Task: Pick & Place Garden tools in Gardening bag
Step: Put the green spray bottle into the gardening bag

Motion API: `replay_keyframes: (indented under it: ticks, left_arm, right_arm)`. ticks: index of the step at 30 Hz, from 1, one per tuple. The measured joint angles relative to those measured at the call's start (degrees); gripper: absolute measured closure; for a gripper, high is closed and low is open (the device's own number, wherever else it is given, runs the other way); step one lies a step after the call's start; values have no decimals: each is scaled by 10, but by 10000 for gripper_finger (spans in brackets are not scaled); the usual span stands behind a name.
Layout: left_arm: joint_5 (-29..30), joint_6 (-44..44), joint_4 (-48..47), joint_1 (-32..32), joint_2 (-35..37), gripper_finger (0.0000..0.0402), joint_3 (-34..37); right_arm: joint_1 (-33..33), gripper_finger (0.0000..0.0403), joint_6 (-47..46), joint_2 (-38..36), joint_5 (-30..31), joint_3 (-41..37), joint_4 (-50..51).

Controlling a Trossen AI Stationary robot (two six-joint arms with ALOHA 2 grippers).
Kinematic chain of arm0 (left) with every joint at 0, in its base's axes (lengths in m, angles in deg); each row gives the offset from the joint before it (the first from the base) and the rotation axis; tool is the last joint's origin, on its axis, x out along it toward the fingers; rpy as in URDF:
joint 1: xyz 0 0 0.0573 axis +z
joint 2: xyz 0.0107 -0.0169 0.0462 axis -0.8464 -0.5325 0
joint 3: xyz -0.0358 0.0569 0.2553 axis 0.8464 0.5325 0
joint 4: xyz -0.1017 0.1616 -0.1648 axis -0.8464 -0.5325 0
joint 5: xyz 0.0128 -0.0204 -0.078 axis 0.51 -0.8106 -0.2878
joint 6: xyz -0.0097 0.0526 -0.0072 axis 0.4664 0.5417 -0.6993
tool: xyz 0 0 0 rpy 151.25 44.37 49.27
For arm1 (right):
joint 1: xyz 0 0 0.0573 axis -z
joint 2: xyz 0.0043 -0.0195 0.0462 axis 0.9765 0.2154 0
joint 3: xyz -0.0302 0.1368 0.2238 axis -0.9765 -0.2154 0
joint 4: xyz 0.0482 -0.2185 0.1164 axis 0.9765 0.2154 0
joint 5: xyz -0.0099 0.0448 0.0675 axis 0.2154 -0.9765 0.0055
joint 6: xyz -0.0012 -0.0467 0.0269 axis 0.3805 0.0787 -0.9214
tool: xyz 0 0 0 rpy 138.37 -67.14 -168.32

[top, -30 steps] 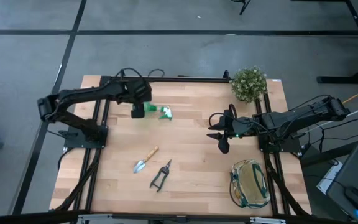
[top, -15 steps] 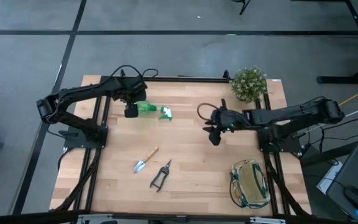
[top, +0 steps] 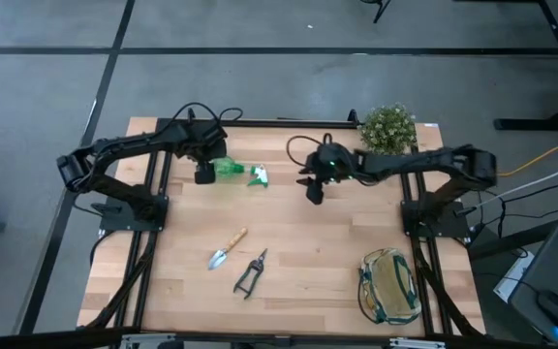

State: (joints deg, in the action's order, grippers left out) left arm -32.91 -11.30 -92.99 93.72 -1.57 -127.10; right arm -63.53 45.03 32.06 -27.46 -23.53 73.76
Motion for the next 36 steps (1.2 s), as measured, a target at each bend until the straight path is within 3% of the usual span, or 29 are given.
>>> replay_keyframes:
  ticks: [10,20,28,36]
  left_arm:
    - [-11,1,98,-11,0,192,39]
    - [-49,1,130,-10,0,192,40]
    - [-83,1,156,-22,-2,192,40]
    - [-84,-8,172,-41,-72,192,40]
  right_arm:
    - [10,247,106,118,-6,99,14]
    - [36,247,111,227,-24,166,14]
    - [37,247,109,268,-45,196,13]
    - [37,247,94,290,-47,197,13]
